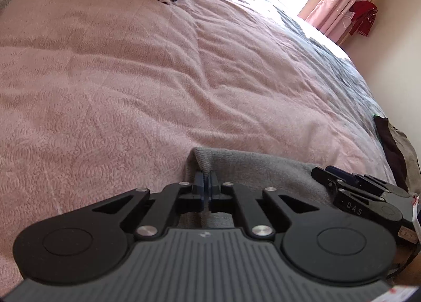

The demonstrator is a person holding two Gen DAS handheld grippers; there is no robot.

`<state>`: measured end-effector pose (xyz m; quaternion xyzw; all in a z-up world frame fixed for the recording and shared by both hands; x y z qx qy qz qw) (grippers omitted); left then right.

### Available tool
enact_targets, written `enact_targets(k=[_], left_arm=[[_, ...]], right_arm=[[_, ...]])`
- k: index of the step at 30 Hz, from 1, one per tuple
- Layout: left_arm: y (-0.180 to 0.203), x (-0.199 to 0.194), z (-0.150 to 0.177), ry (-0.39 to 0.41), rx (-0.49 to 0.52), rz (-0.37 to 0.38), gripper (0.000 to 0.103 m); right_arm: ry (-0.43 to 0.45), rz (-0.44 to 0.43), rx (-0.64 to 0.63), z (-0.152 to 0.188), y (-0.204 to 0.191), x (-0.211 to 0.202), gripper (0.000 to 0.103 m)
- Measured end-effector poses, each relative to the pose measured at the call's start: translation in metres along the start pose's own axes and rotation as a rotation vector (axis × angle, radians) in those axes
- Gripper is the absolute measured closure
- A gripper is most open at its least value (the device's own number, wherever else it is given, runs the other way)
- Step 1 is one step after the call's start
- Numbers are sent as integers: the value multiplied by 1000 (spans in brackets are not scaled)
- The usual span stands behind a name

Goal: Fold clothes
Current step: 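Close the left tool on the end of the folded sweatshirt, then close the right tool on the sweatshirt beside the left tool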

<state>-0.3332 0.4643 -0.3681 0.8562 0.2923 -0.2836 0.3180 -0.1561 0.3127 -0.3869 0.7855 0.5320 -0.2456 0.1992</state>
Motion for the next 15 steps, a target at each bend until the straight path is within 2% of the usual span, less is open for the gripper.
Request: enact_targets(k=[3, 7, 10, 11, 12, 15], left_arm=[[-6, 9, 8, 3, -14, -4, 100], [-6, 7, 6, 3, -31, -2, 99], [-5, -11, -3, 10, -45, -13, 93], [-6, -20, -5, 17, -52, -22, 87], [-7, -28, -5, 17, -62, -18, 86], [-3, -53, 4, -17, -106, 45, 84]], right_arm=[[-31, -9, -34, -2, -1, 10, 72], [-13, -25, 30, -11, 9, -8, 72], [19, -24, 127, -19, 19, -36, 72], [26, -26, 142, -20, 21, -44, 72], [30, -26, 148, -19, 22, -52, 72], [17, -28, 151, -13, 23, -74, 72]])
Point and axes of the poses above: each gripper's, at about its wrist camera, not at the fingertips, and x roughly the way its jaws point, y to its right, z to its underside, the point moved 6 cm from there along x, roughly the way its jaws point, and after that the axes turned 9 degrees about y, right-handed, at the moved point
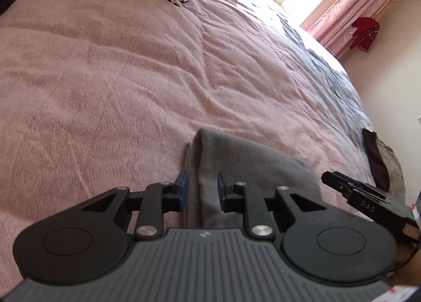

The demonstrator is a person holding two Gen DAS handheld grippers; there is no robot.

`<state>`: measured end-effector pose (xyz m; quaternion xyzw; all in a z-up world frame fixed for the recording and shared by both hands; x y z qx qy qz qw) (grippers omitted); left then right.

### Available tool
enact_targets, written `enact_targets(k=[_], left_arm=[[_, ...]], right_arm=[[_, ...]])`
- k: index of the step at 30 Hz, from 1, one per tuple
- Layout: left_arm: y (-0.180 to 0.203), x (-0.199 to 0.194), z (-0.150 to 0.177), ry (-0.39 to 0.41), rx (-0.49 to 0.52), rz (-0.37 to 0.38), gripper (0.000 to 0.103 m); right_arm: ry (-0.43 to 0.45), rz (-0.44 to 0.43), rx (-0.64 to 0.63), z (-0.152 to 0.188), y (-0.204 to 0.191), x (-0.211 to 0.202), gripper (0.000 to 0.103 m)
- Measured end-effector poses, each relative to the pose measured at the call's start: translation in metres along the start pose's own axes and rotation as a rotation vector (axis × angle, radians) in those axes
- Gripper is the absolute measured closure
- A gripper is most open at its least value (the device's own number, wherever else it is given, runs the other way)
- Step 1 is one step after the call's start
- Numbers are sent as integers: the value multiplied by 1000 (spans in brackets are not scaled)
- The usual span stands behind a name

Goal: Fold clothes
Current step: 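Close the right tool on the sweatshirt beside the left tool, then fold the held sweatshirt end over with both tools, then open them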

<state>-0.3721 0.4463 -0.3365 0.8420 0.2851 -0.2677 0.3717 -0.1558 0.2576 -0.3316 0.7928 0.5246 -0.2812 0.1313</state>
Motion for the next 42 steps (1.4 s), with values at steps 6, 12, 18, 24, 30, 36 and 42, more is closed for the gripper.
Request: enact_targets(k=[6, 12, 18, 24, 30, 36, 42], left_arm=[[6, -28, 39, -71, -31, 3, 82], [15, -49, 57, -41, 64, -80, 82], [65, -70, 79, -25, 586, -126, 82], [90, -62, 130, -76, 1090, -138, 82], [87, -54, 151, -84, 1291, -164, 79], [89, -39, 158, -62, 1480, -185, 79], [92, -53, 148, -36, 1374, -115, 103]], right_arm=[[-47, -32, -13, 27, -1, -43, 72], [-96, -109, -297, 69, -29, -91, 72], [-62, -133, -643, 104, -56, -100, 72], [-40, -172, -737, 113, -63, -103, 72], [-25, -176, -884, 124, -74, -95, 72], [29, -160, -1035, 134, -84, -84, 92], [41, -190, -963, 122, -71, -103, 103]])
Point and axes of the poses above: each gripper's, at about its wrist camera, not at the fingertips, and x roughly the way its jaws point, y to its right, z to its underside, the point moved 6 cm from there along x, roughly the way its jaws point, and after that the axes turned 9 degrees about y, right-handed, at the moved point
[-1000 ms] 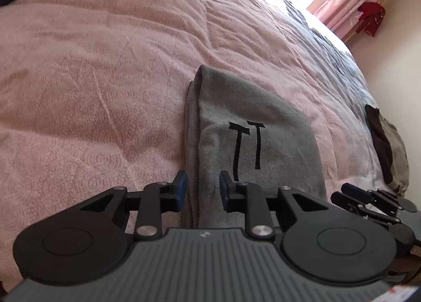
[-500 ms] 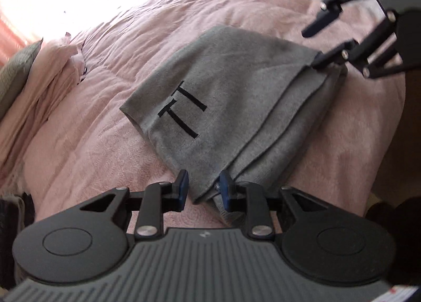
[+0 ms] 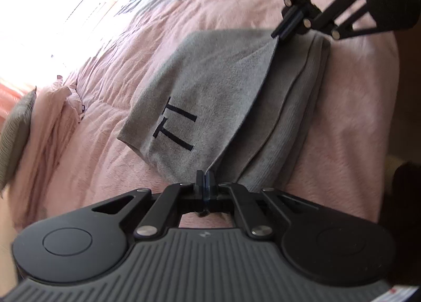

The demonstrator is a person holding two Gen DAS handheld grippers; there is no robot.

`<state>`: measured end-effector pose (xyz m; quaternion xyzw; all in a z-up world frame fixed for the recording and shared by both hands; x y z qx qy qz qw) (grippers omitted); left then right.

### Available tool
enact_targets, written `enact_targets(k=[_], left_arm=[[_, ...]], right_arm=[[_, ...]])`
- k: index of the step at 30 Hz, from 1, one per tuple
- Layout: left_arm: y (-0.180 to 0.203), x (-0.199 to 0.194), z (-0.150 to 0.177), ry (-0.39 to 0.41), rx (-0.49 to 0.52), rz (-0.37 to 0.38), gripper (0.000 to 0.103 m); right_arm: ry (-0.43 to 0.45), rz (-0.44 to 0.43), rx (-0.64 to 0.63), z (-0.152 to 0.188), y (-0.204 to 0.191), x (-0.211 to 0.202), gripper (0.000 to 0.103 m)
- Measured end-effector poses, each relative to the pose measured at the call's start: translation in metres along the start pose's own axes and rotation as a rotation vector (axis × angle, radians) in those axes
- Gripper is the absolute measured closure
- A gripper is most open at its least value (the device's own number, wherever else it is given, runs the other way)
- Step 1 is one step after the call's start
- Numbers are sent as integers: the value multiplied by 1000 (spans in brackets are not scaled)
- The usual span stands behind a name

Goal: Fold clothes
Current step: 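Fold the held sweatshirt end over with both tools, then open them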

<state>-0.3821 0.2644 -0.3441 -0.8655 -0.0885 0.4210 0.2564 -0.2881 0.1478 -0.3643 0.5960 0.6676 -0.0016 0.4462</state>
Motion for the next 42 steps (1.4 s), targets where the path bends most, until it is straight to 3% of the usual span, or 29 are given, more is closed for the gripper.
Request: enact_targets(k=[3, 7, 9, 12, 14, 17, 20, 23, 25, 27, 29, 34, 39, 42], left_arm=[[-2, -10, 2, 21, -140, 79, 103], [20, 6, 12, -21, -74, 57, 103], [17, 6, 9, -39, -106, 62, 103], [-3, -1, 6, -82, -240, 88, 98], [-21, -15, 3, -58, -344, 88, 95], [-54, -22, -9, 20, -525, 69, 95], [-81, -8, -24, 81, -635, 20, 95], [-97, 27, -33, 95, -713, 0, 95], [-96, 48, -29, 66, -715, 0, 95], [-81, 70, -6, -35, -668, -10, 94], [-74, 77, 17, -11, -680, -1, 93], [-86, 59, 20, -5, -776, 18, 97], [-53, 26, 33, -55, -700, 36, 97], [-44, 6, 44, -103, -737, 28, 97]], right_arm=[[-21, -41, -32, 9, -3, -2, 103], [-79, -99, -115, 15, -18, 18, 103], [-104, -102, -95, 9, -12, 20, 103], [-90, -130, 181, 2, 15, 5, 101], [-45, -129, 407, -2, 39, -7, 99], [13, -54, 746, -6, 81, -7, 98], [-17, 55, 921, -5, 110, 21, 98], [-6, 61, 1045, -6, 127, 54, 98], [-45, 41, 1066, -1, 125, 74, 98], [-61, 34, 1023, 4, 119, 85, 99], [-54, 24, 984, 3, 115, 87, 98], [-51, 17, 949, 4, 103, 64, 98], [-113, -40, 842, 14, 55, 33, 98], [-150, -77, 808, 14, 42, 13, 98]])
Point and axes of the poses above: each gripper's, at about its wrist camera, not at the fingertips, and x roughly the way its jaws point, y to its right, z to its underside, the point moved 6 cm from there along x, roughly the way its jaws point, and after that the axes turned 9 degrees about y, right-handed, at the moved point
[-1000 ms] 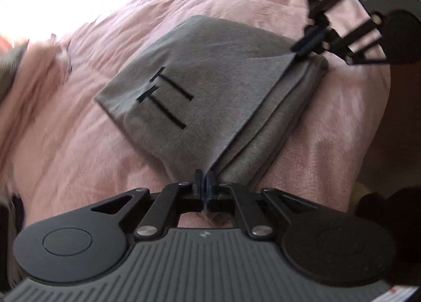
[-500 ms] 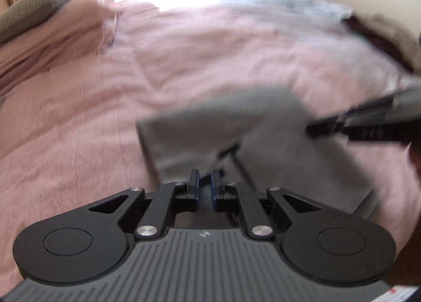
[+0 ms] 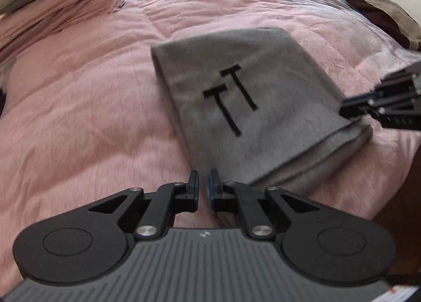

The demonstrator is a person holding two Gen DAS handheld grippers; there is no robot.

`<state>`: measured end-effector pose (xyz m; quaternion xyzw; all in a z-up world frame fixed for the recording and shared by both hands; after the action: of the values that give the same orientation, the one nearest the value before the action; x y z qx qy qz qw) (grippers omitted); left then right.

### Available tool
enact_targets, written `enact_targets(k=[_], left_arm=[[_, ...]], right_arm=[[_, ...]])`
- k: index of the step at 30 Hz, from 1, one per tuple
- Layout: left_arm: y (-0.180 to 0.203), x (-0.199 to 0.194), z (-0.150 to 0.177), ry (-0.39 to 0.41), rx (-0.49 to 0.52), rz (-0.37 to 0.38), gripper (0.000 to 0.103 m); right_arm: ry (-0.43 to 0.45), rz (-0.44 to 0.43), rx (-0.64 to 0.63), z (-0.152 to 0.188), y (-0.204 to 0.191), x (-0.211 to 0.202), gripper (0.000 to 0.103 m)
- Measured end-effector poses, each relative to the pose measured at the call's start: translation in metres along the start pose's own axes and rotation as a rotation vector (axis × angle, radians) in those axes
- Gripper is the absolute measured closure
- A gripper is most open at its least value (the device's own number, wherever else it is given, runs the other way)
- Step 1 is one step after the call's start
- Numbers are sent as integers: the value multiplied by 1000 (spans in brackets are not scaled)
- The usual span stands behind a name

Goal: Fold clothes
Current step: 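Fold the held sweatshirt end over with both tools, then open them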

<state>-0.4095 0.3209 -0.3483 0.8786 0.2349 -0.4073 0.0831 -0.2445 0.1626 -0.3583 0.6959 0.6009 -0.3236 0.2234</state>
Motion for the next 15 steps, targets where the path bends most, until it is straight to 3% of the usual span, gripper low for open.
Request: enact_targets(k=[3, 6, 9, 12, 15], left_arm=[[-7, -13, -5, -23, -40, -26, 98], [-19, -12, -40, 63, -81, -54, 98], [-28, 15, -85, 135, -123, -80, 97], [-30, 55, -126, 189, -177, -57, 96], [-31, 100, -129, 127, -211, -62, 96]], right_arm=[[27, 16, 18, -16, 6, -8, 98], [149, 44, 52, -59, 23, 3, 98], [223, 78, 68, -99, 39, 34, 98], [237, 104, 95, -121, 52, 69, 98], [173, 102, 127, -111, 62, 104, 98]])
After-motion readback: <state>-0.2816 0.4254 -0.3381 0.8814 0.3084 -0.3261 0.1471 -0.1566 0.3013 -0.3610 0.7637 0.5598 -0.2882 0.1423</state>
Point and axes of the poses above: each gripper's, at about its wrist camera, not at the fingertips, and x roughly the way its jaws point, y to its right, z to its underside, the point moved 6 cm from there along x, roughly the way its jaws point, and after that the axes turned 9 degrees about y, right-handed, at the moved point
